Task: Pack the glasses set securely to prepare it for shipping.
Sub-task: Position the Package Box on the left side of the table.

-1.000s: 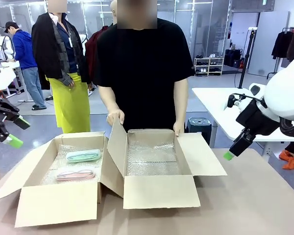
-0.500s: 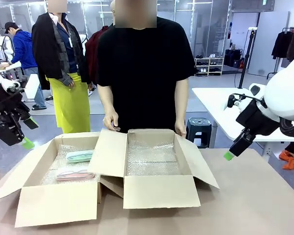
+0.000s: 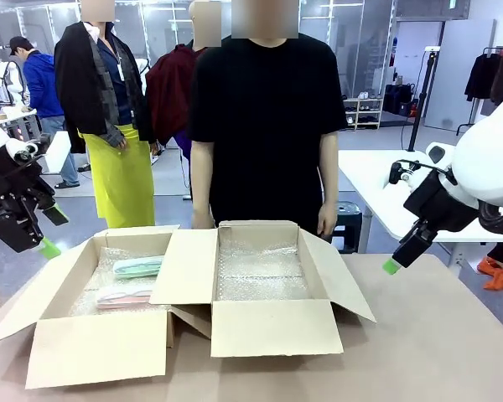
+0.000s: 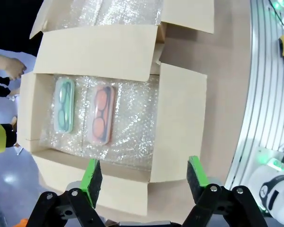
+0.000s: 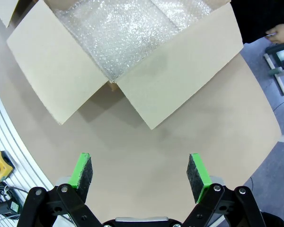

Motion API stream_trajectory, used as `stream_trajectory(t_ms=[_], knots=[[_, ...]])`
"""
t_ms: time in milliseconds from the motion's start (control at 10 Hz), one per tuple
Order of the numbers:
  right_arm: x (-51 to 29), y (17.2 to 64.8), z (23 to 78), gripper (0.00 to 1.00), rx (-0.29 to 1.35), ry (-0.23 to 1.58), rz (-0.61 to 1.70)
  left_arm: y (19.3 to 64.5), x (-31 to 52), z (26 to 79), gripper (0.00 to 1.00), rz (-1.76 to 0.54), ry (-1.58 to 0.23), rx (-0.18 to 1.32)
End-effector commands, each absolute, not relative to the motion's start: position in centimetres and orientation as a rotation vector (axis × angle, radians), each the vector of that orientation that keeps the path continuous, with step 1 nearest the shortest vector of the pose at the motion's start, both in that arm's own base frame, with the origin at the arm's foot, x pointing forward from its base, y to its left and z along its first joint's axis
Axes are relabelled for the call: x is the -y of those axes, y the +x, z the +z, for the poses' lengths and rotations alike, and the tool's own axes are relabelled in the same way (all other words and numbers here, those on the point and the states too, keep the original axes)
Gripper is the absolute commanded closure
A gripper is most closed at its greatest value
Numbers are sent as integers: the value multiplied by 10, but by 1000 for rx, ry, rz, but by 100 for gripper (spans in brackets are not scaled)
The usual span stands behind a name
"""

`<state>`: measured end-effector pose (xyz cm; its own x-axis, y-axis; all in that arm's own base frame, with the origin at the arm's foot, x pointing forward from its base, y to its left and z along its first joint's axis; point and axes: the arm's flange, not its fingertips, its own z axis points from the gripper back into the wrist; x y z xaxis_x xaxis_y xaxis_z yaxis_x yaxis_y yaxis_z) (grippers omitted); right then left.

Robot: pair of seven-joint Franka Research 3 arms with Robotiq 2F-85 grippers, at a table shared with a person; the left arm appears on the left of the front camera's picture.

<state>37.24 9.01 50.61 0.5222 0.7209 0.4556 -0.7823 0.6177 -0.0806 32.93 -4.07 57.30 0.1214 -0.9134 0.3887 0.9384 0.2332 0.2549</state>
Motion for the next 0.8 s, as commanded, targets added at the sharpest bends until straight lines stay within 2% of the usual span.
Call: stream_trajectory(t_ms=[0,700], knots=[[-94,373,508,0,466,134,879,327,41,575,9,-1330,-32,525],[-94,373,508,0,466,134,879,327,41,575,9,-1330,-32,525]])
